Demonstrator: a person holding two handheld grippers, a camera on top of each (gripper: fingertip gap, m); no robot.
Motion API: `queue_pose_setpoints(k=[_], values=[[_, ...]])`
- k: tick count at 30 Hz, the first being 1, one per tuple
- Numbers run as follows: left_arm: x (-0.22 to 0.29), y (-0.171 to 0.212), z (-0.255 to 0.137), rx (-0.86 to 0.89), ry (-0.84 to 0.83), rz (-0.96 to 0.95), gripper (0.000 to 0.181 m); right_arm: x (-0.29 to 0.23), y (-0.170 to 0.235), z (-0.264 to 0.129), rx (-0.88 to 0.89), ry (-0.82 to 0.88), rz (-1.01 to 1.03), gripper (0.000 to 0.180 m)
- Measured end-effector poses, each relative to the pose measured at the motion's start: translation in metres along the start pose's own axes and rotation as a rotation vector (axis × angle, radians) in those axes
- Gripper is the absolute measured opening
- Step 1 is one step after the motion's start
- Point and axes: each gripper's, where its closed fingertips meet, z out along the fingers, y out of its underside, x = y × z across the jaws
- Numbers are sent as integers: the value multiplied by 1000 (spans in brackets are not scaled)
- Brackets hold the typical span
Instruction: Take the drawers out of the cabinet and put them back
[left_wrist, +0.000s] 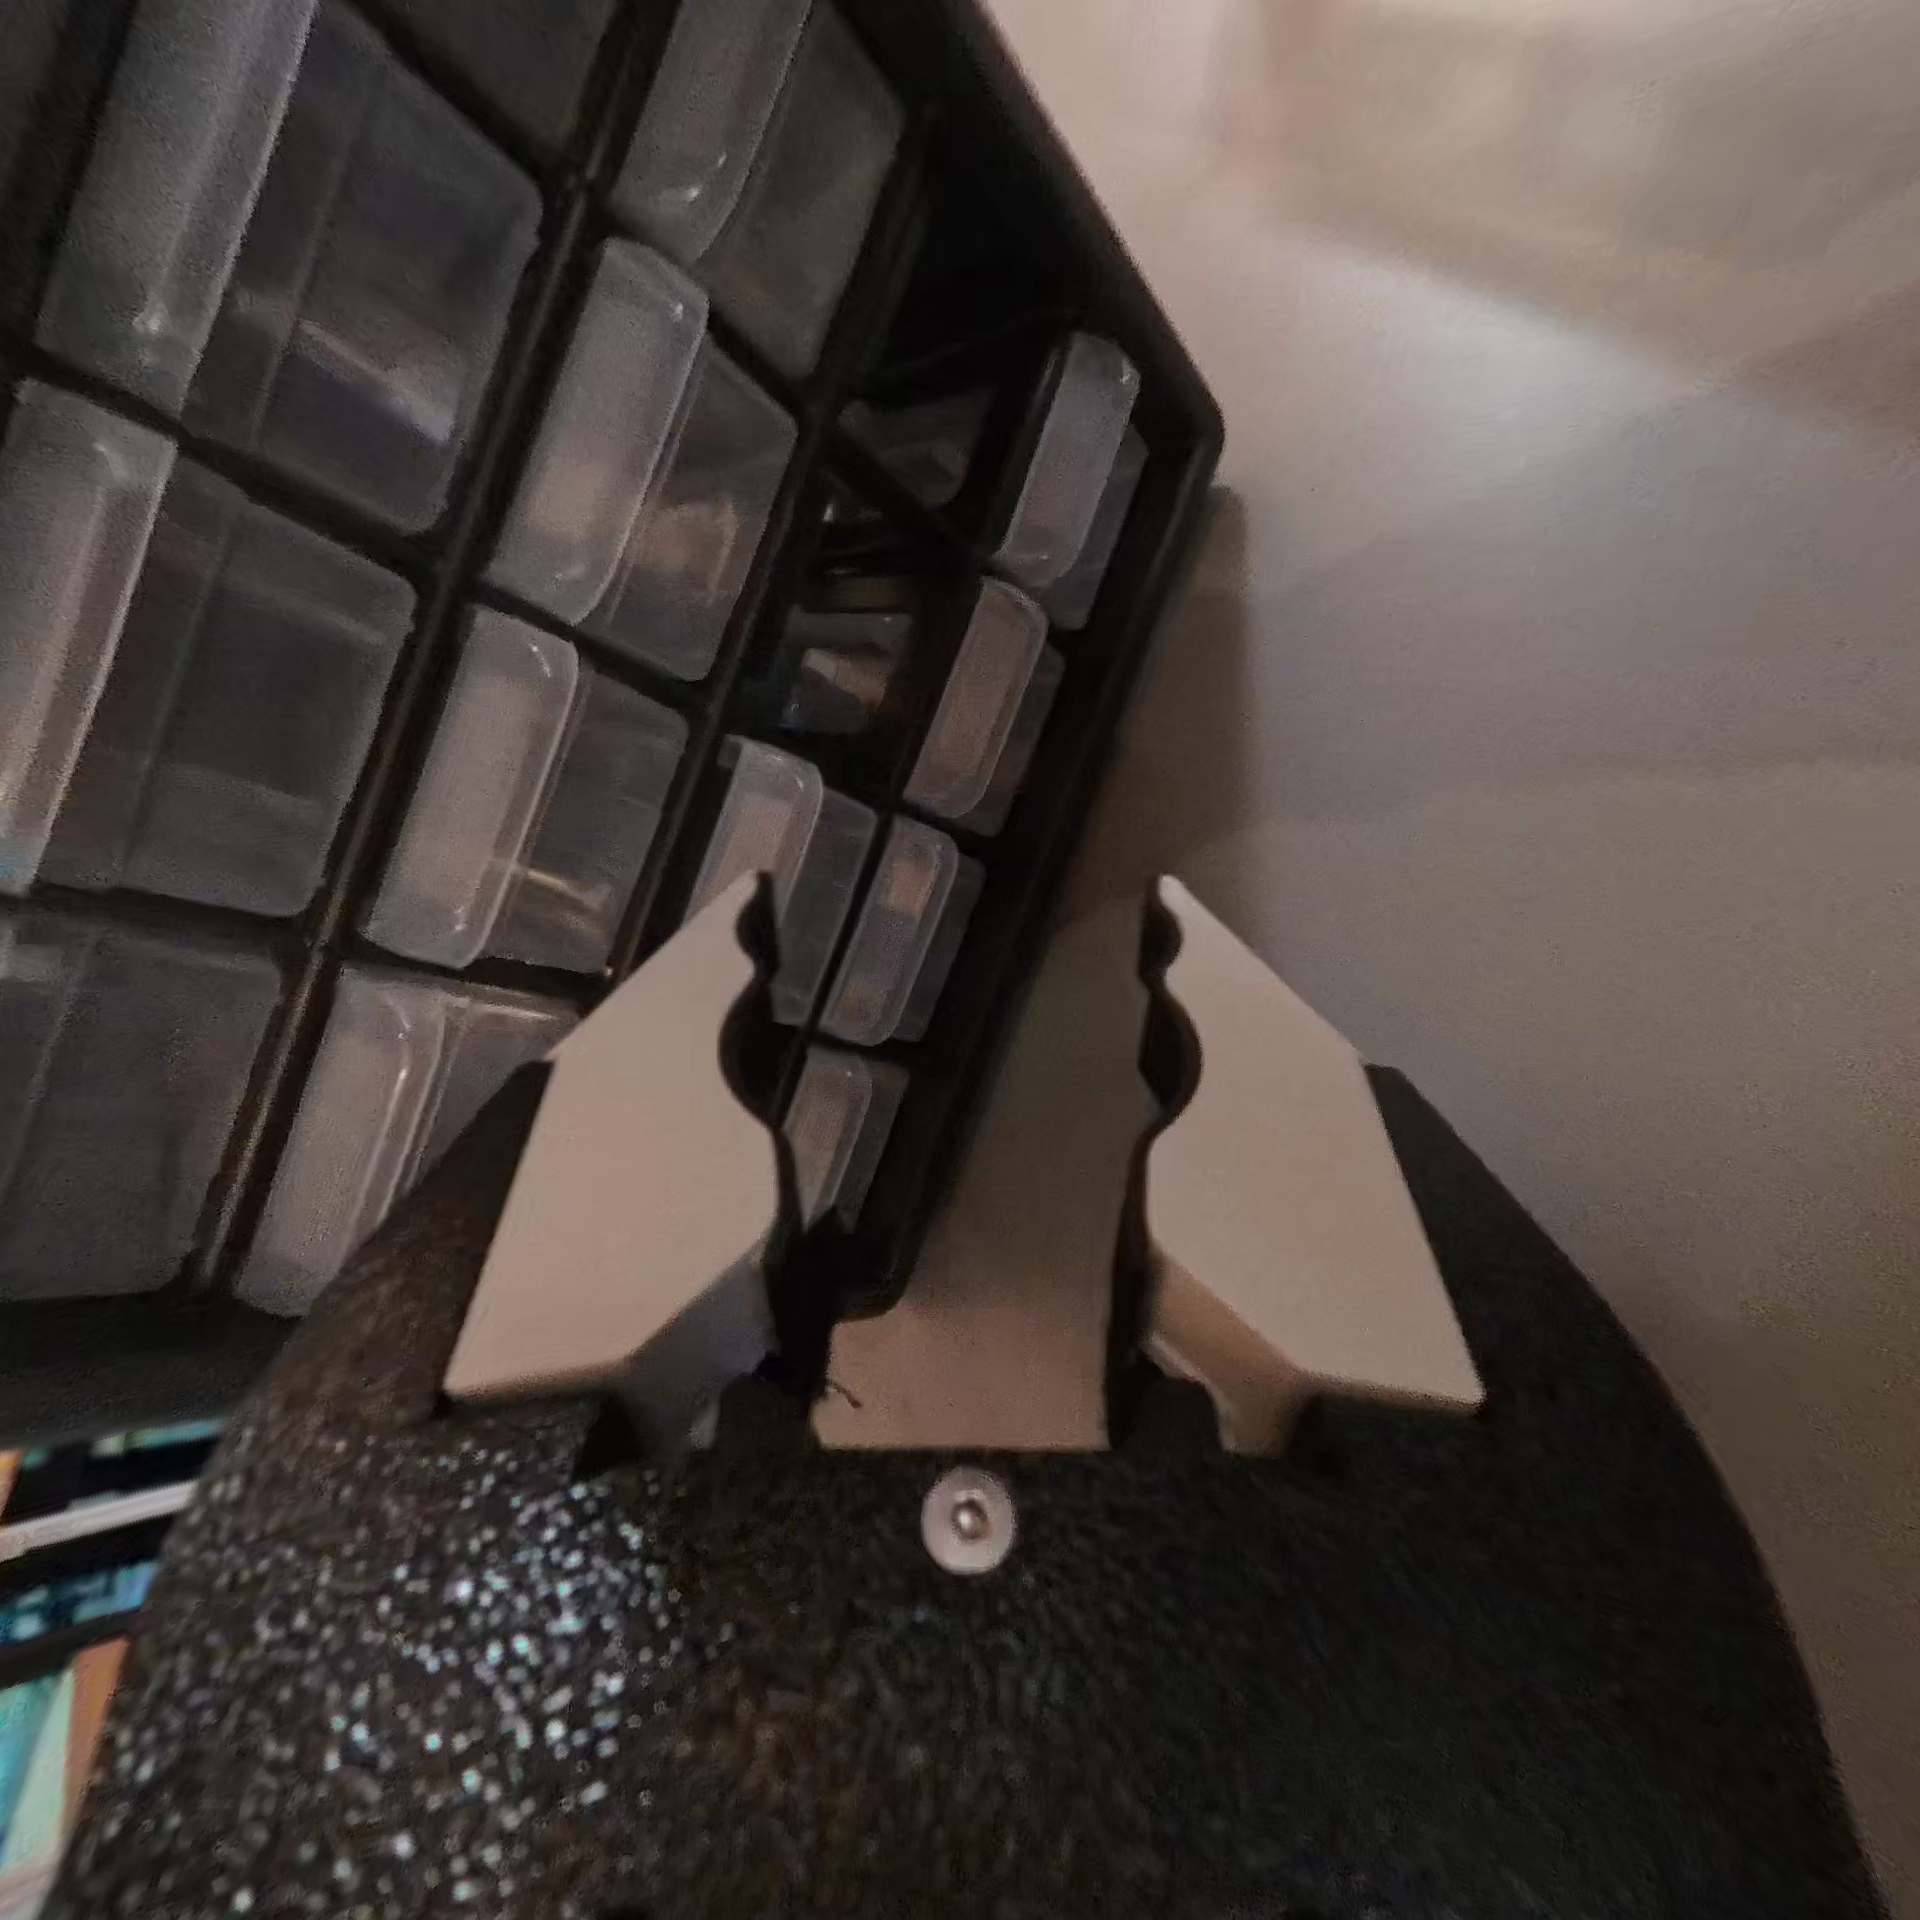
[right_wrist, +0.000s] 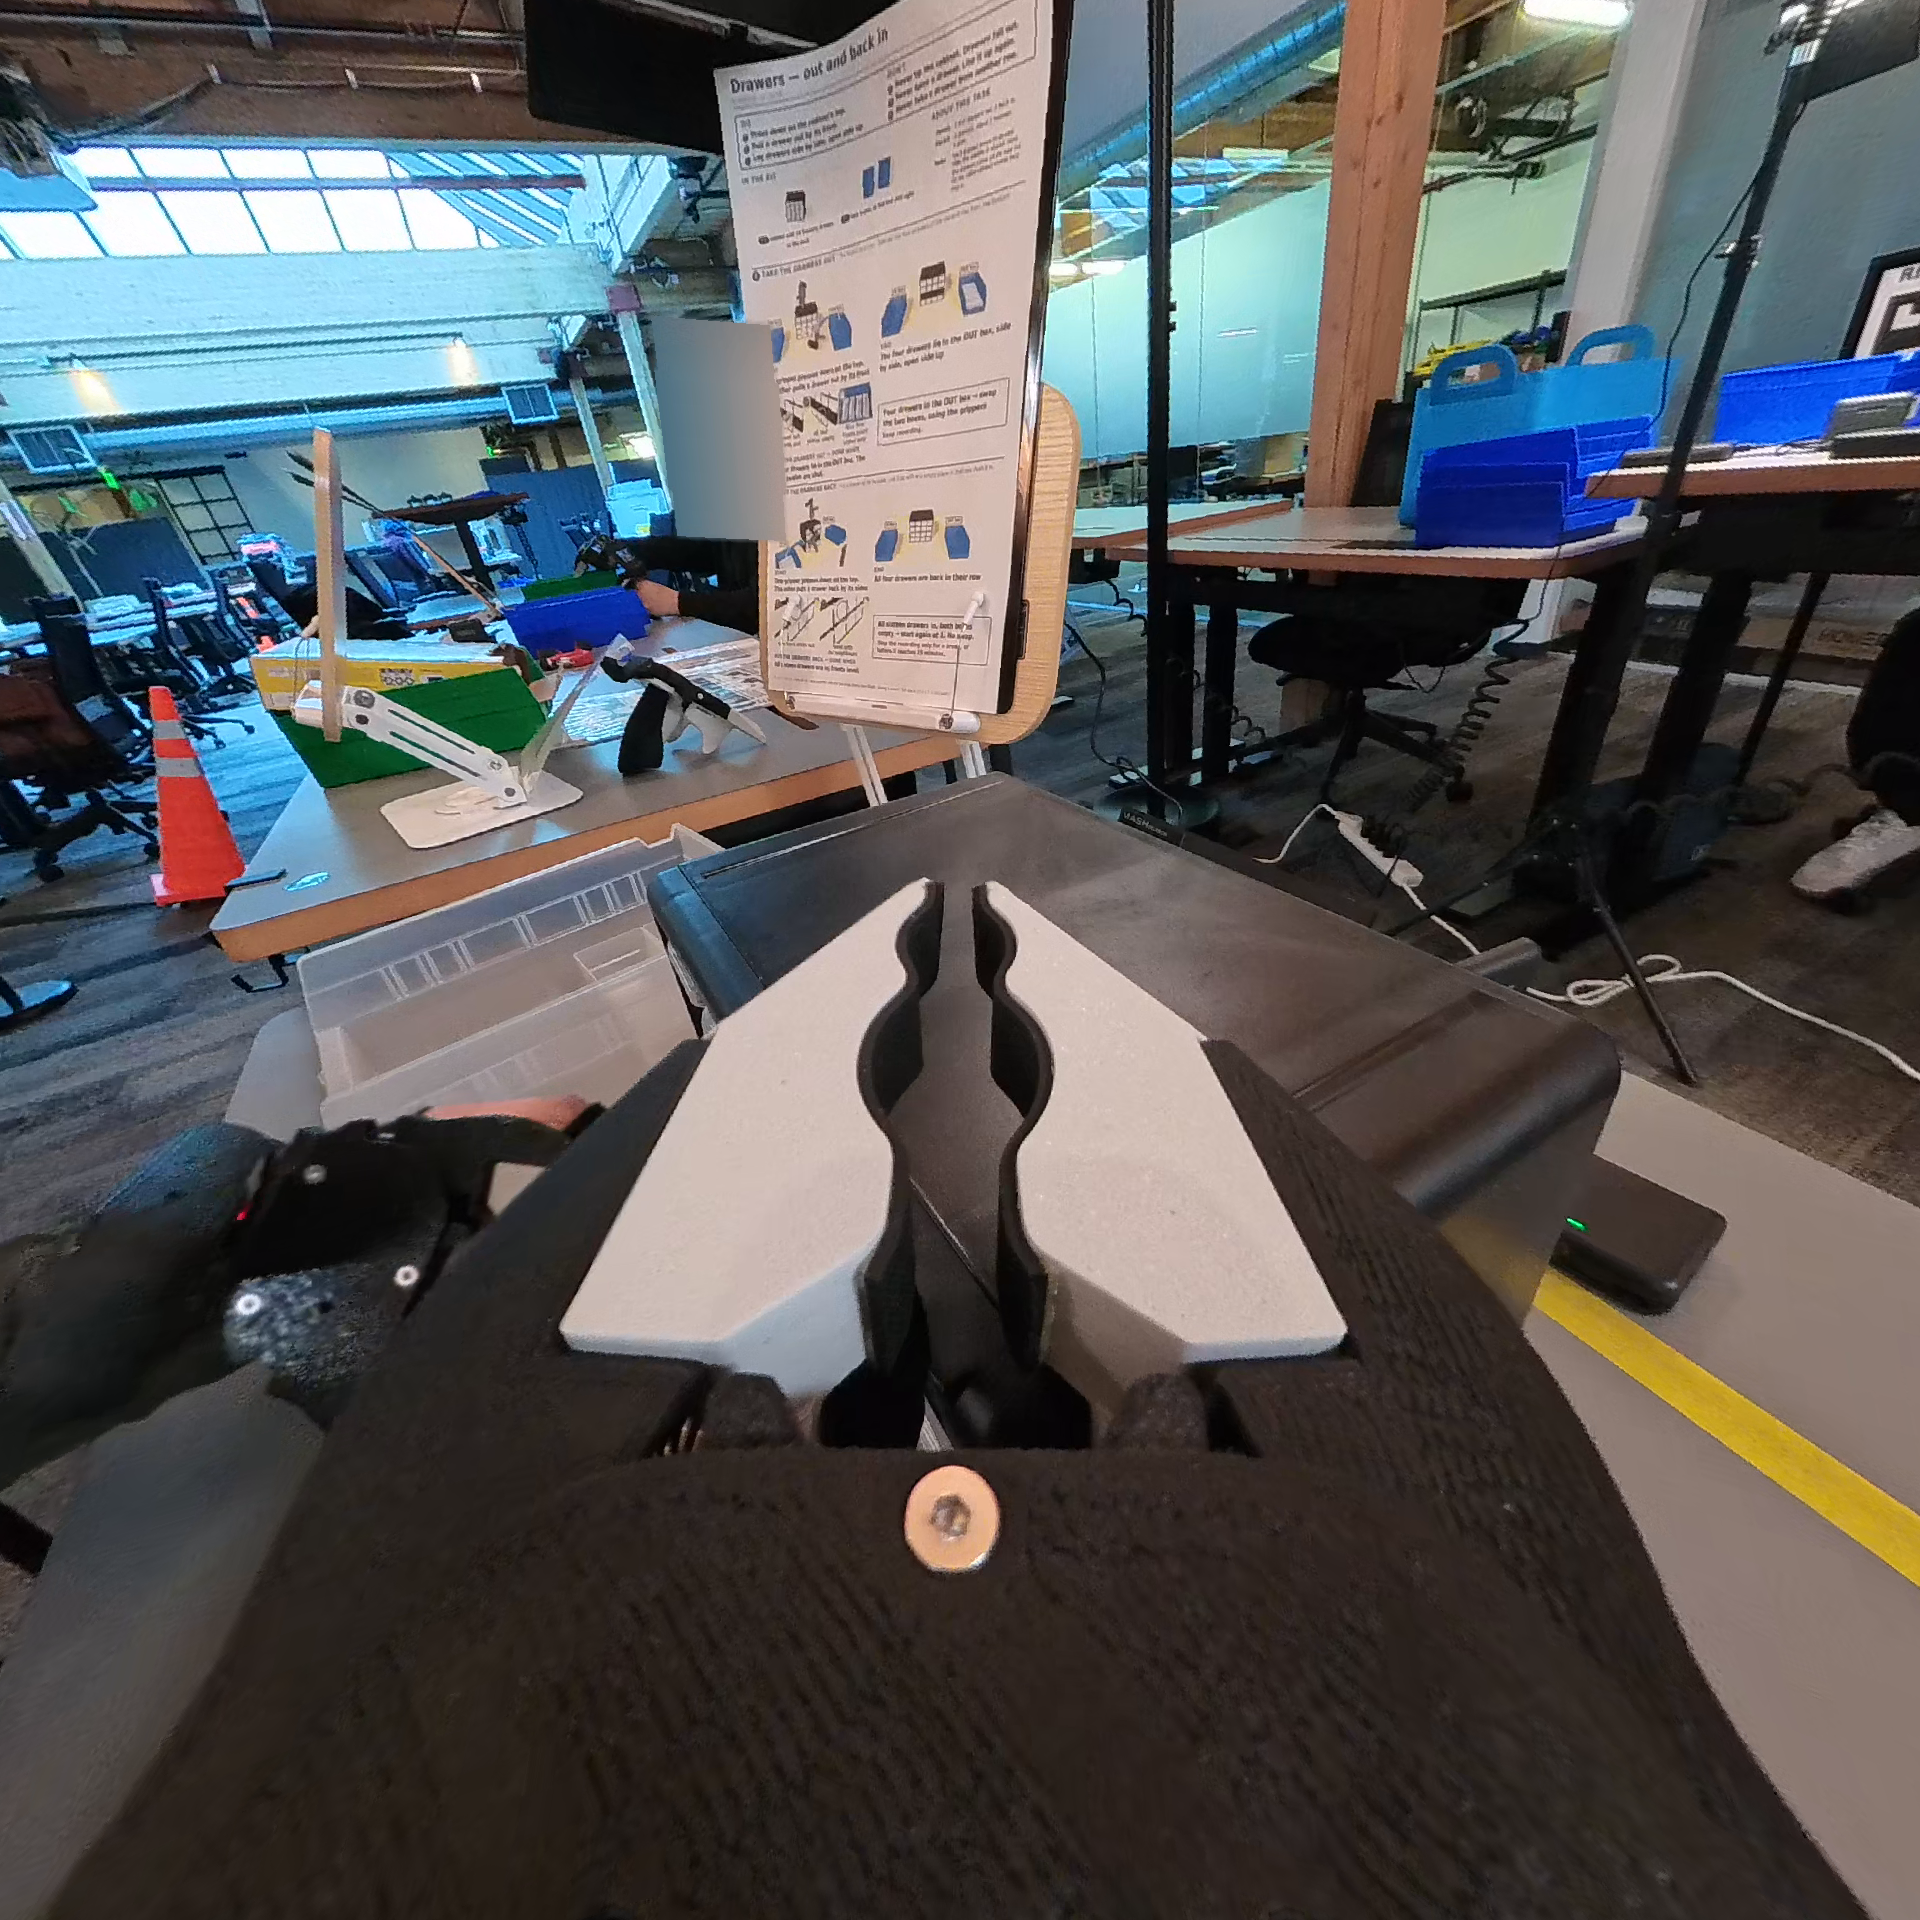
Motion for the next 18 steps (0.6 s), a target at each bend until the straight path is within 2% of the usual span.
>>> queue_pose_setpoints(k=[2, 8, 11, 14, 16, 18], values=[[1, 0, 5, -22, 31, -40, 78, 0, 0, 0, 3, -4, 4, 4], [14, -5, -19, -23, 65, -51, 76, 0, 0, 0, 1, -3, 2, 5], [7, -3, -56, -4, 11, -105, 74, 0, 0, 0, 2, -4, 3, 5], [-10, 17, -97, -18, -4, -321, 79, 0, 0, 0, 4, -3, 4, 5], [-39, 40, -128, -42, -107, -447, 81, 0, -1, 0, 5, -2, 4, 5], [-81, 76, -164, -103, -289, -558, 76, 0, 0, 0, 4, -1, 4, 5]])
